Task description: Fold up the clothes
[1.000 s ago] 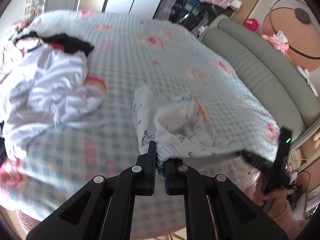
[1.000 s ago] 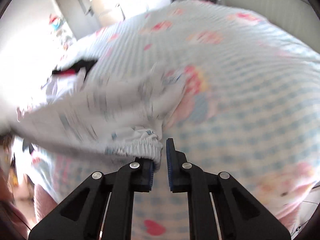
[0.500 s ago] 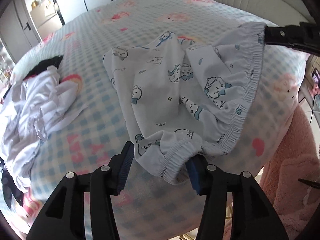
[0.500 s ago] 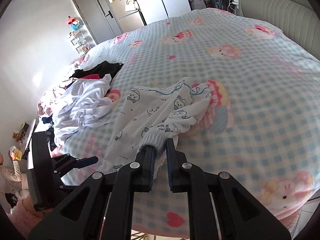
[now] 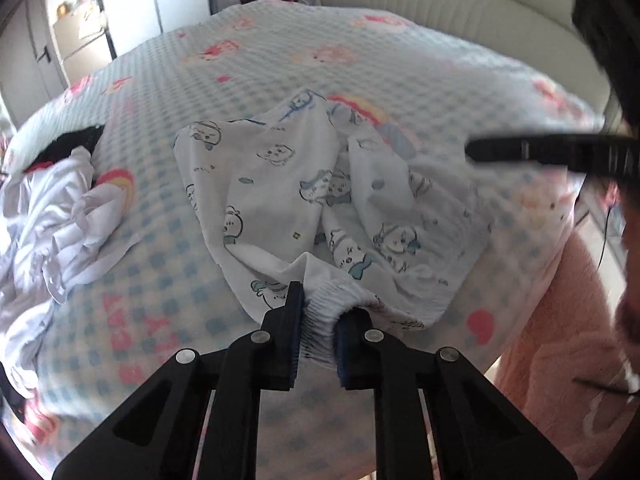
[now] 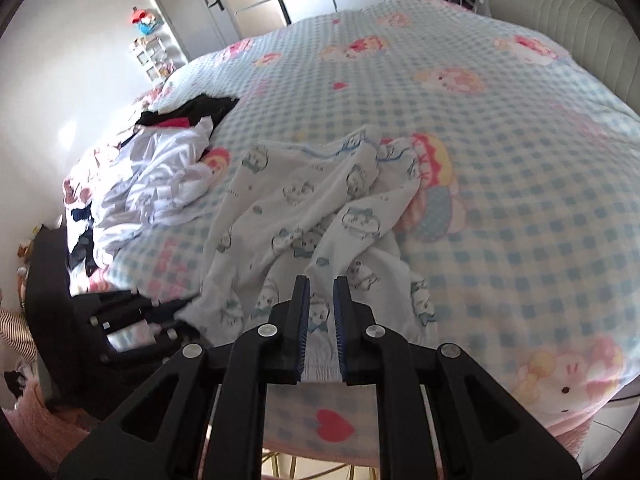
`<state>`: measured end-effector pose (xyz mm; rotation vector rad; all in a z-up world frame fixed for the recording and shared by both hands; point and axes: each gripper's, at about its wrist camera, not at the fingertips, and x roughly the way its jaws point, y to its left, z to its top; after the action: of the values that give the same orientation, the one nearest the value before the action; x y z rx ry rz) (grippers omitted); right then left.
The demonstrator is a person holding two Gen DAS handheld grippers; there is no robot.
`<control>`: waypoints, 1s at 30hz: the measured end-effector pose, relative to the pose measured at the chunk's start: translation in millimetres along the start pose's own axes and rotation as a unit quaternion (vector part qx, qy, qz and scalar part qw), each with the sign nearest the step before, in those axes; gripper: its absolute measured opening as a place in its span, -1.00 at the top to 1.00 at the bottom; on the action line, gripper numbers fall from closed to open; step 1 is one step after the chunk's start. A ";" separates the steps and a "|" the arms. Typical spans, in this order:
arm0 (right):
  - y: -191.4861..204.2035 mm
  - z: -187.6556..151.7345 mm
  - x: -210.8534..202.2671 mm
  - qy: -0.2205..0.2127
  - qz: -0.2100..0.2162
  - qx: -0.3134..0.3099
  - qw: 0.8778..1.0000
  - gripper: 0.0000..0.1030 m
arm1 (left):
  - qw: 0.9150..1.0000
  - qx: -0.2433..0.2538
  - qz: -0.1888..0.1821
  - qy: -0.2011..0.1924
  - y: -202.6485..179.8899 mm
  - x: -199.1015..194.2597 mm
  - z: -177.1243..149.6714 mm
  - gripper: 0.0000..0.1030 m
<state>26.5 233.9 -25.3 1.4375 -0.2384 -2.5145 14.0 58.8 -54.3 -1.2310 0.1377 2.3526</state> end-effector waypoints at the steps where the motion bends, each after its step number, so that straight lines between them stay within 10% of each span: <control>1: 4.4 -4.8 7.7 0.021 0.014 -0.013 1.000 0.58 | 1.000 -0.021 -0.010 -0.010 6.0 -5.9 4.4 0.72; 5: 30.0 -20.6 21.3 0.050 0.094 -0.047 0.993 0.55 | 0.997 -0.063 -0.019 -0.038 17.7 -23.7 16.8 0.72; 19: -7.2 -28.2 44.1 0.068 0.028 0.058 0.996 0.41 | 0.991 -0.125 -0.027 -0.046 52.3 -22.3 8.6 0.71; 30: -14.9 -6.5 58.9 0.038 0.057 0.038 0.997 0.41 | 0.999 0.012 0.037 0.010 24.6 3.2 -21.8 0.07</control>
<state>1.4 231.4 -80.9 1.5007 -0.3952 -2.3793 17.6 31.7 -72.9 -1.2592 0.2215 2.3938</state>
